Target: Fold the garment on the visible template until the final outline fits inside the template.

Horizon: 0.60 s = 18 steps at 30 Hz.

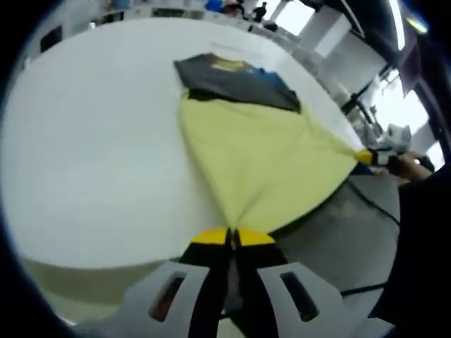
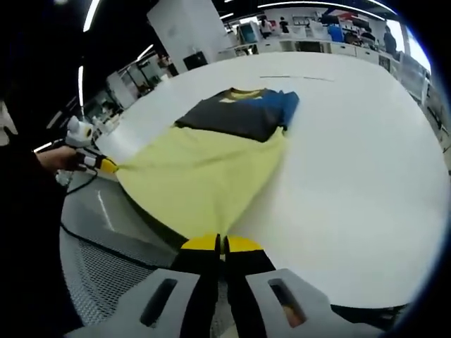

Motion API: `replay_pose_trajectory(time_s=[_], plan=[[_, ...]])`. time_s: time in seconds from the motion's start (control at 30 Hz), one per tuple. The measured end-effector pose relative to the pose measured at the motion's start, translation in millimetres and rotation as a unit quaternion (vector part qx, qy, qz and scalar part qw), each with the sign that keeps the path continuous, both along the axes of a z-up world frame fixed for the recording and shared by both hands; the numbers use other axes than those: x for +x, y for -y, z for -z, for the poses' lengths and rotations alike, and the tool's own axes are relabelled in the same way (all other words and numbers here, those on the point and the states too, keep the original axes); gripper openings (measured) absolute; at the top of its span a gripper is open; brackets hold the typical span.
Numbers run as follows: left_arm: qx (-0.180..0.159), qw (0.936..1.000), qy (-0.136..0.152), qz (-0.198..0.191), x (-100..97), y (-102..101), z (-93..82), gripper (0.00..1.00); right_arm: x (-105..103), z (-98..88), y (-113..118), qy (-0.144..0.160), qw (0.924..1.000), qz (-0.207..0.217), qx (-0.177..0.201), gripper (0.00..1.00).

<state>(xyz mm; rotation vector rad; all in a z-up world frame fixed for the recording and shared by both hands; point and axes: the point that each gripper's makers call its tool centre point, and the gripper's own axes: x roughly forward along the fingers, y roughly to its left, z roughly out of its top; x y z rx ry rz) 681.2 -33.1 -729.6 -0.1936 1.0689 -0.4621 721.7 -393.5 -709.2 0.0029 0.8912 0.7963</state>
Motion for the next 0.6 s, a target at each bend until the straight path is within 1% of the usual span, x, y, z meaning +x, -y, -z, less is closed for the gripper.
replay_pose_trajectory(time_s=[0.17, 0.23, 0.3, 0.5, 0.6], plan=[[-0.011, 0.9999, -0.001, -0.007, -5.1, -1.3, -9.1, 0.00, -4.0, -11.4, -1.6, 0.004, 0.9999, -0.011, 0.006, 0.03], [-0.012, 0.9999, 0.000, -0.008, -7.9, 0.6, -15.8, 0.00, -5.5, -16.4, -2.1, 0.006, 0.9998, -0.015, 0.009, 0.03], [-0.014, 0.9999, 0.001, -0.009, -7.3, 1.1, -18.0, 0.00, -6.9, -20.7, -3.1, 0.009, 0.9997, -0.019, 0.011, 0.03], [-0.017, 0.9998, 0.006, -0.010, -8.3, 5.7, -32.8, 0.00, -10.2, -30.7, -5.2, 0.014, 0.9993, -0.029, 0.016, 0.03], [-0.018, 0.9998, 0.005, -0.010, -12.5, 7.5, -41.1, 0.00, -13.6, -37.5, -4.9, 0.015, 0.9989, -0.039, 0.023, 0.03]])
